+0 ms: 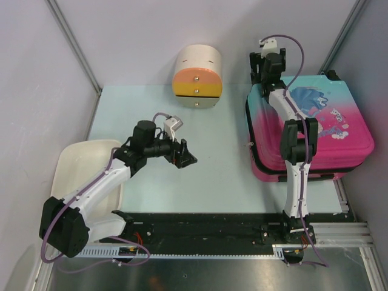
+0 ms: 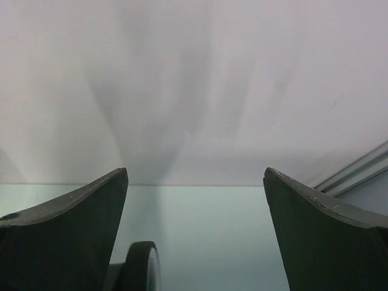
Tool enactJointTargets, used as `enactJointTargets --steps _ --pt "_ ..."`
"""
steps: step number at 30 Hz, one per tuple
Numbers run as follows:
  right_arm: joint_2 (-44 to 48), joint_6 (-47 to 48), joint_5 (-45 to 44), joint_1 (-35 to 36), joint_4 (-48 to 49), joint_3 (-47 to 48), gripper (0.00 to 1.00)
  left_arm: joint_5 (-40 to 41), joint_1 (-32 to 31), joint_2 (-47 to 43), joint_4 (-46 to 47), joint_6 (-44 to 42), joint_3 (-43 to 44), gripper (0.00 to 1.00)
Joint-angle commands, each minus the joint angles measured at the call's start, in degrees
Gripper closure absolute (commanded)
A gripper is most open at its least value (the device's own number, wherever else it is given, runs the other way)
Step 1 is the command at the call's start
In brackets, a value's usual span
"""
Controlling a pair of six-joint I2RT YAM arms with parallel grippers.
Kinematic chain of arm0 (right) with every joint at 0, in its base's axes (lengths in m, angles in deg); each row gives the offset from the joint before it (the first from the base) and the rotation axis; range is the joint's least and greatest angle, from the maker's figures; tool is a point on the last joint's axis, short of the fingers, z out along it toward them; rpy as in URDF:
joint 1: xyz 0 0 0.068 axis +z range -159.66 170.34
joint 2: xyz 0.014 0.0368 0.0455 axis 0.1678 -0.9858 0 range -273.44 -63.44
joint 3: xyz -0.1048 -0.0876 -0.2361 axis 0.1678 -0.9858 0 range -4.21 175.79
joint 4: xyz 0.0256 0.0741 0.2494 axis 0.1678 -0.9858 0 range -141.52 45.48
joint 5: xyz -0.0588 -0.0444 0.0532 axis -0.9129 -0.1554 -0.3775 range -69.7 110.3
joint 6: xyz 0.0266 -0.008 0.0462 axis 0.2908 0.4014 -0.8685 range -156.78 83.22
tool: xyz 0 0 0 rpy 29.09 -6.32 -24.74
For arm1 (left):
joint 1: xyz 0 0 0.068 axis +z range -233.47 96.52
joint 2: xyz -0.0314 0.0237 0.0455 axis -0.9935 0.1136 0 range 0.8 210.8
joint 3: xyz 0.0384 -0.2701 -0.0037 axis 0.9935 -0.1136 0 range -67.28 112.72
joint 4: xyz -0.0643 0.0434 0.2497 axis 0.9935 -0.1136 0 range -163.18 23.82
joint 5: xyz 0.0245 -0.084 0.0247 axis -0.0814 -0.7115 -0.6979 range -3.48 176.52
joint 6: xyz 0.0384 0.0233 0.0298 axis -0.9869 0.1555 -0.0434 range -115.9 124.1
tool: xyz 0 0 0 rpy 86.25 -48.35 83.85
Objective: Open, take out, and arrange the luggage
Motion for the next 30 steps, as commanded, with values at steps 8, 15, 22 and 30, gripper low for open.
enactJointTargets --steps 8,15,22,30 --pt "-4.16 12.75 -9.99 0.51 7.51 -1.84 0.02 1.59 2.04 -3.0 1.08 0.89 -2.02 0.0" --pt "1.9 3.36 -1.06 -2.73 6.37 -2.99 0.01 1.5 2.3 -2.73 1.08 0.62 -2.37 0.0" --pt "5.34 -1.06 6.35 -6.25 7.5 -0.62 0.01 1.32 2.57 -2.91 1.16 0.27 -3.25 0.0" --pt "-0.29 8.69 4.85 -5.73 6.55 4.83 0.03 1.76 2.74 -3.0 1.08 0.27 -3.6 0.0"
